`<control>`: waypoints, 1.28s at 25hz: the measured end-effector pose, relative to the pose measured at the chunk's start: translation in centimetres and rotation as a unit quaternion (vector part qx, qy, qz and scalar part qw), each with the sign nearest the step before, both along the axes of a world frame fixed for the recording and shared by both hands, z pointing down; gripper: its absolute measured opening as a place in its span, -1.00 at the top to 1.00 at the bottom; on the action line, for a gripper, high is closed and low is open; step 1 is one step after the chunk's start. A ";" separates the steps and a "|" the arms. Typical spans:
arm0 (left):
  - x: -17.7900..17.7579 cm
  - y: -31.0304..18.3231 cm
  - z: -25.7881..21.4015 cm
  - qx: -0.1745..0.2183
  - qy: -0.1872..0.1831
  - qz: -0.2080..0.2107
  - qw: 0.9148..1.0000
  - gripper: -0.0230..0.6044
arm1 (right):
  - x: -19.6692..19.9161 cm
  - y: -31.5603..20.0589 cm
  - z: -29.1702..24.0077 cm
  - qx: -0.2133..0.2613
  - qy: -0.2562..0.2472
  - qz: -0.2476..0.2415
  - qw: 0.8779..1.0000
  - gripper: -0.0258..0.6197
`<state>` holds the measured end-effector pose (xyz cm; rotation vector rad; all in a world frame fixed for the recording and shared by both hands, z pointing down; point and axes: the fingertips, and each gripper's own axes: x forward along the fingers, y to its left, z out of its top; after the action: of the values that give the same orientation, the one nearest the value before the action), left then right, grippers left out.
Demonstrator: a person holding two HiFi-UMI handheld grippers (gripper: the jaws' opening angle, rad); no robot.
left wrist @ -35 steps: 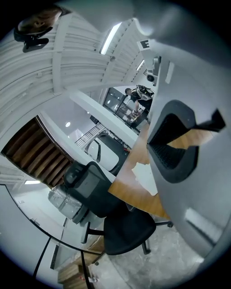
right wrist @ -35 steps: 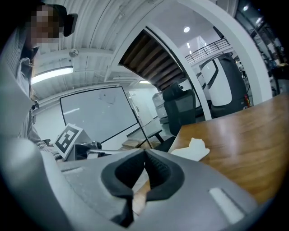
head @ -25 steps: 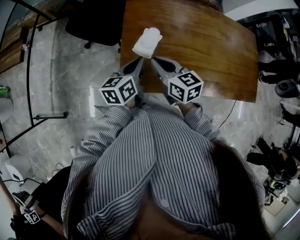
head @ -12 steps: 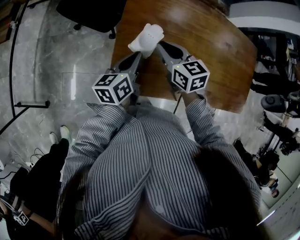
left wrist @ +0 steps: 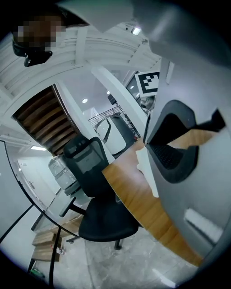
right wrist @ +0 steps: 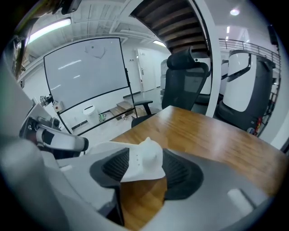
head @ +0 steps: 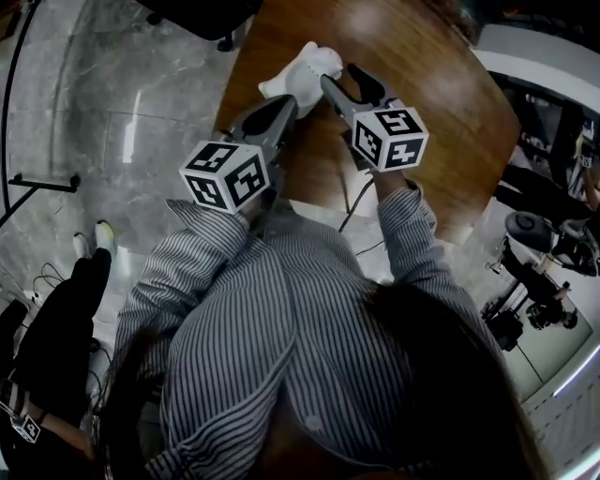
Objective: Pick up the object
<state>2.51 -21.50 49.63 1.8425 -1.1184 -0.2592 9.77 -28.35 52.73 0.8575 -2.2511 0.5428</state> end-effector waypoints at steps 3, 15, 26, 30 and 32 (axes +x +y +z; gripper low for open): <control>-0.2 -0.1 0.7 -0.016 0.010 -0.009 1.000 0.92 | 0.0 -0.7 1.2 -0.016 0.003 -0.012 1.000 0.21; -1.1 -1.2 0.3 -0.018 0.030 -0.028 0.999 0.92 | -0.9 -2.8 3.6 -0.045 0.005 -0.037 0.998 0.18; -1.7 -1.3 0.1 -0.013 0.036 -0.032 0.999 0.92 | -0.9 -2.5 4.4 -0.075 -0.015 -0.014 0.997 0.20; -1.3 -1.0 -0.4 -0.011 0.032 -0.020 0.999 0.92 | -0.4 -2.7 3.9 -0.079 -0.022 0.013 0.997 0.21; -1.4 -0.8 -1.0 -0.006 0.028 -0.014 0.999 0.92 | -0.4 -2.7 3.1 -0.074 -0.033 0.027 0.996 0.21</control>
<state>1.12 -22.34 48.65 1.7989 -1.1051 -0.3184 9.39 -31.06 55.86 0.8388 -2.2189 0.7637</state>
